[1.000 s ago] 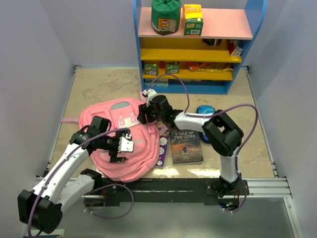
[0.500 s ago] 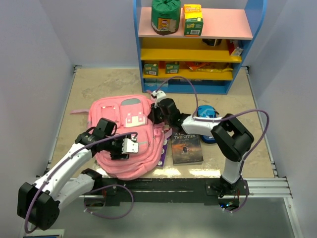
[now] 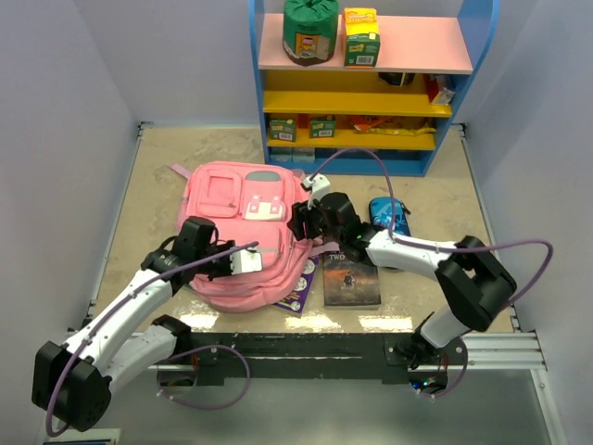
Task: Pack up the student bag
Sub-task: Adjust the student bag at the center of the board, then unzip the student bag at the center of the board.
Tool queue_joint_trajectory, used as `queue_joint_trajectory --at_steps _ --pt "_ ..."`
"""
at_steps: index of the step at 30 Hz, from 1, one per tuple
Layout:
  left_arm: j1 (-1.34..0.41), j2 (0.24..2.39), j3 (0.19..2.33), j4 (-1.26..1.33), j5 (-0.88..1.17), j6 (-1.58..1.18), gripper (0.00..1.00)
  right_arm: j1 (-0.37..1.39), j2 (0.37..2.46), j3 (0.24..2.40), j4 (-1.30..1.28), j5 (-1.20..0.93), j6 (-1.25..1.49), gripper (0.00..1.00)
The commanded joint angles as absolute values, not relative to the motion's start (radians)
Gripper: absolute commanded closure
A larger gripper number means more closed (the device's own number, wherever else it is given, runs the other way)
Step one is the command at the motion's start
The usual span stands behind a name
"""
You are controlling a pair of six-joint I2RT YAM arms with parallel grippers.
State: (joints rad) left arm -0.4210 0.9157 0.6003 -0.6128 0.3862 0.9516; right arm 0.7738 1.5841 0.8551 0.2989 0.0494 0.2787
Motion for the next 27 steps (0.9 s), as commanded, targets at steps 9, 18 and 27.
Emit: queue_joint_trajectory --at_steps 9,18,27 --pt "-0.371 0.687 0.578 -0.538 0.480 1.003 1.00 0.830 1.342 0.770 0.315 -0.155 -0.300 0.36" --pt "-0.256 0.640 0.624 -0.643 0.692 1.091 1.00 0.830 1.385 0.825 0.235 -0.271 -0.564 0.37" --pt "-0.241 0.666 0.650 -0.637 0.692 1.082 1.00 0.883 1.494 0.862 0.244 -0.308 -0.655 0.41"
